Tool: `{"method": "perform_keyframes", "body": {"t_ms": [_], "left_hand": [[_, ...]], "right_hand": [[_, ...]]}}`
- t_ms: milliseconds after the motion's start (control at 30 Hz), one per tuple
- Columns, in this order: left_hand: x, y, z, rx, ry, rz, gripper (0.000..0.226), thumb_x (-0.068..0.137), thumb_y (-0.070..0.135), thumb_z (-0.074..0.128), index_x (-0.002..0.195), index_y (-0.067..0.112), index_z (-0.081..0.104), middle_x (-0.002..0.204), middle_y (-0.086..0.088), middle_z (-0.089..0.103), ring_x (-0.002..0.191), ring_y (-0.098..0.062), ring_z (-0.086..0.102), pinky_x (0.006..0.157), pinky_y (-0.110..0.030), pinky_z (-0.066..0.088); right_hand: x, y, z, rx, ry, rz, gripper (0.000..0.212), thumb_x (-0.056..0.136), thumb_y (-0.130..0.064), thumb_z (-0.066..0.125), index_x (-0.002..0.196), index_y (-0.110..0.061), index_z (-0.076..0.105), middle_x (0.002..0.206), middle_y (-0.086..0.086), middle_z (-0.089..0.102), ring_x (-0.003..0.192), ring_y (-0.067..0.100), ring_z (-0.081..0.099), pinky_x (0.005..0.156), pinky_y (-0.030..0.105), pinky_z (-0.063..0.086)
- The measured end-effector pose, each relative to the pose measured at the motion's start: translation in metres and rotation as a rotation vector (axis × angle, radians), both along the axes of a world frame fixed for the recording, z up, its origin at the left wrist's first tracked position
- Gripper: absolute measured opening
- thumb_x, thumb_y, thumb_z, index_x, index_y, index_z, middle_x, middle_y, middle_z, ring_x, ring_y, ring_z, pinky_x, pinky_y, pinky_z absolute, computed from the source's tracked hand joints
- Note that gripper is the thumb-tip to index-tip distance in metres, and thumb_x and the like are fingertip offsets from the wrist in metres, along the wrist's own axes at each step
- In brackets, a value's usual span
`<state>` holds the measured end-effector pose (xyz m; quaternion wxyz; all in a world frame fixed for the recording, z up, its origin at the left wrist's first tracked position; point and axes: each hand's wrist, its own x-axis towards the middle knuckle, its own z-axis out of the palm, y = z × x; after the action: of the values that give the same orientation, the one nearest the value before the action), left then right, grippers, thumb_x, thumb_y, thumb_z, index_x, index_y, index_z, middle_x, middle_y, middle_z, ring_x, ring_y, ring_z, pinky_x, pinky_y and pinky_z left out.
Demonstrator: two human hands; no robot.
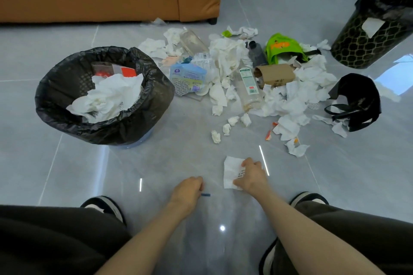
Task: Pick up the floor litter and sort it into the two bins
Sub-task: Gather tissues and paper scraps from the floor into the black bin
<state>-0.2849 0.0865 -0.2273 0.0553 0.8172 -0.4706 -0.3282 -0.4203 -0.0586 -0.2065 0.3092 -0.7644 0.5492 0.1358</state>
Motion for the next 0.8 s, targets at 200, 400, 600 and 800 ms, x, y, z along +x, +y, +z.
{"method": "perform_keyframes", "body": {"t_ms": [200, 400, 600, 800], "left_hand": [[0.005, 0.014, 0.002, 0.052, -0.060, -0.003, 0.020, 0.089, 0.015, 0.051, 0.107, 0.011, 0.059, 0.119, -0.009, 0.056, 0.111, -0.025, 0.053, 0.087, -0.028, 0.040], [0.004, 0.020, 0.006, 0.132, -0.208, -0.135, 0.025, 0.092, 0.004, 0.044, 0.115, 0.006, 0.052, 0.127, -0.012, 0.044, 0.117, -0.027, 0.045, 0.090, -0.035, 0.041], [0.012, 0.026, 0.023, 0.163, -0.286, -0.174, 0.037, 0.090, 0.001, 0.044, 0.126, 0.003, 0.039, 0.131, -0.014, 0.043, 0.122, -0.029, 0.044, 0.094, -0.038, 0.040], [0.053, 0.001, 0.079, -0.261, -0.016, 0.317, 0.007, 0.094, 0.013, 0.046, 0.095, 0.012, 0.053, 0.104, -0.013, 0.062, 0.097, -0.030, 0.058, 0.079, -0.035, 0.044]], "right_hand": [[-0.011, 0.006, -0.002, 0.064, -0.024, -0.091, 0.059, 0.075, -0.031, 0.075, 0.122, -0.008, 0.048, 0.126, 0.014, 0.042, 0.115, 0.026, 0.048, 0.092, 0.024, 0.038], [-0.009, 0.014, 0.002, 0.126, -0.079, -0.043, 0.043, 0.082, -0.028, 0.070, 0.116, -0.005, 0.057, 0.119, 0.011, 0.059, 0.109, 0.025, 0.056, 0.075, 0.021, 0.037], [0.028, 0.000, 0.032, 0.170, -0.373, -0.191, 0.026, 0.082, -0.033, 0.070, 0.072, -0.014, 0.057, 0.079, 0.007, 0.061, 0.084, 0.026, 0.061, 0.072, 0.033, 0.048], [0.090, -0.020, 0.100, 0.212, -0.725, -0.295, 0.032, 0.092, -0.029, 0.056, 0.113, -0.006, 0.056, 0.103, 0.011, 0.064, 0.077, 0.017, 0.060, 0.050, 0.022, 0.048]]}}
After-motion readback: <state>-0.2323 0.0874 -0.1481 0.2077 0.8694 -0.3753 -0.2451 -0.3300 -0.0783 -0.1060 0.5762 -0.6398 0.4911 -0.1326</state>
